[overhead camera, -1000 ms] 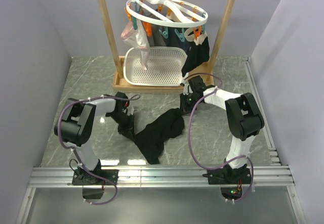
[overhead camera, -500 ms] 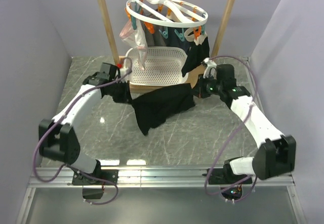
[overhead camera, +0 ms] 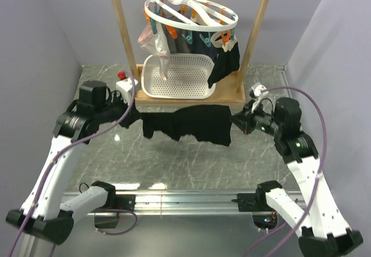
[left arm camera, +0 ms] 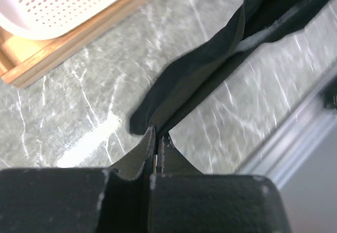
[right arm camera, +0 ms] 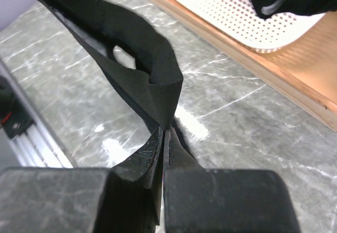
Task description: Clip the underwear to the hanger
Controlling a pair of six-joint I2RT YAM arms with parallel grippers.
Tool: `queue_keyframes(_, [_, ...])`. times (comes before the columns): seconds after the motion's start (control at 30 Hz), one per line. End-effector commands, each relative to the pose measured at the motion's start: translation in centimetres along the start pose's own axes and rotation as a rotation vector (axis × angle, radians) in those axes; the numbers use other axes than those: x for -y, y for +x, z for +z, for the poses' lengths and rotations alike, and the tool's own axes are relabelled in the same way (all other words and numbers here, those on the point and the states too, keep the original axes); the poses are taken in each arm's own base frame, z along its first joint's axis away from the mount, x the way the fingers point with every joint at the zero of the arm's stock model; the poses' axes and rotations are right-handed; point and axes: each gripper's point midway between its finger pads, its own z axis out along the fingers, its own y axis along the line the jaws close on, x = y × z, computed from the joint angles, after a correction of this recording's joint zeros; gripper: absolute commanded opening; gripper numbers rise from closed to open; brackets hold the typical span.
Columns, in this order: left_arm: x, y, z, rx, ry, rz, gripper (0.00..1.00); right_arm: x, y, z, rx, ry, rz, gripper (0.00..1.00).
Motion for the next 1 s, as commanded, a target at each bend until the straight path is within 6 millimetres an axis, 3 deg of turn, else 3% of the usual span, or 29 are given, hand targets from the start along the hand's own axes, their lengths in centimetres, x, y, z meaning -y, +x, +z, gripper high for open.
queue_keyframes(0.0, [1.9, 2.6, -2.3, -0.051, 0.069, 0.121, 0.00, -1.0, 2.0, -1.7, -0.047, -0.007, -0.017, 0.00])
queue_keyframes(0.1, [2.5, 3.9, -2.1, -0.109, 0.096, 0.131, 0.00, -0.9, 3.6, -1.4, -0.089, -0.002, 0.033, 0.00])
queue_keyframes(0.17, [2.4, 4.9, -1.0, -0.166, 0.095, 0.102, 0.00, 0.4, 4.8, -0.1, -0.131, 0.041, 0.091, 0.00])
queue_keyframes(0.3, [0.6, 9.1, 4.4, -0.359, 0.100, -0.023, 0.03, 4.4, 8.8, 3.8, -0.265, 0.153, 0.227, 0.00])
queue_keyframes(0.4, [-1.0, 9.7, 8.6, -0.401, 0.091, -0.078, 0.00, 7.2, 11.0, 6.1, -0.323, 0.232, 0.272, 0.00])
queue_keyframes(0.43, [-1.9, 8.6, 10.3, -0.345, 0.064, -0.075, 0.00, 7.8, 11.4, 6.7, -0.330, 0.247, 0.273, 0.00])
queue_keyframes(0.47, [-2.9, 8.8, 12.0, -0.348, 0.041, -0.086, 0.00, 8.9, 11.4, 7.4, -0.314, 0.281, 0.269, 0.00])
queue_keyframes(0.5, [-3.9, 8.6, 13.0, -0.336, 0.002, -0.088, 0.00, 9.4, 12.5, 8.2, -0.339, 0.291, 0.306, 0.05])
queue_keyframes(0.53, [-4.9, 7.4, 14.4, -0.280, -0.032, -0.074, 0.01, 9.9, 12.7, 8.8, -0.339, 0.296, 0.314, 0.11])
queue_keyframes(0.57, [-5.8, 7.7, 15.6, -0.285, -0.053, -0.081, 0.04, 10.6, 12.4, 9.4, -0.325, 0.317, 0.311, 0.18])
queue_keyframes(0.6, [-6.4, 7.5, 16.3, -0.275, -0.068, -0.076, 0.20, 11.2, 13.1, 10.0, -0.344, 0.328, 0.341, 0.43])
queue_keyframes(0.63, [-6.8, 7.2, 16.8, -0.264, -0.073, -0.074, 0.32, 11.5, 13.3, 10.3, -0.349, 0.333, 0.345, 0.52])
queue_keyframes(0.67, [-7.1, 6.9, 17.5, -0.264, -0.072, -0.069, 0.47, 12.1, 12.5, 10.6, -0.337, 0.356, 0.340, 0.57])
queue_keyframes(0.7, [-7.3, 6.7, 17.7, -0.266, -0.078, -0.066, 0.68, 12.5, 12.6, 10.7, -0.347, 0.365, 0.349, 0.62])
queue_keyframes(0.8, [-7.8, 5.2, 16.9, -0.231, -0.091, -0.100, 0.99, 13.6, 10.9, 10.1, -0.315, 0.386, 0.345, 0.68])
queue_keyframes(0.93, [-7.8, 2.9, 12.9, -0.126, -0.059, -0.153, 0.99, 13.2, 8.3, 7.9, -0.262, 0.373, 0.323, 0.68])
queue_keyframes(0.97, [-7.3, 1.3, 10.8, -0.062, -0.054, -0.139, 0.99, 12.6, 6.7, 6.8, -0.217, 0.368, 0.283, 0.69])
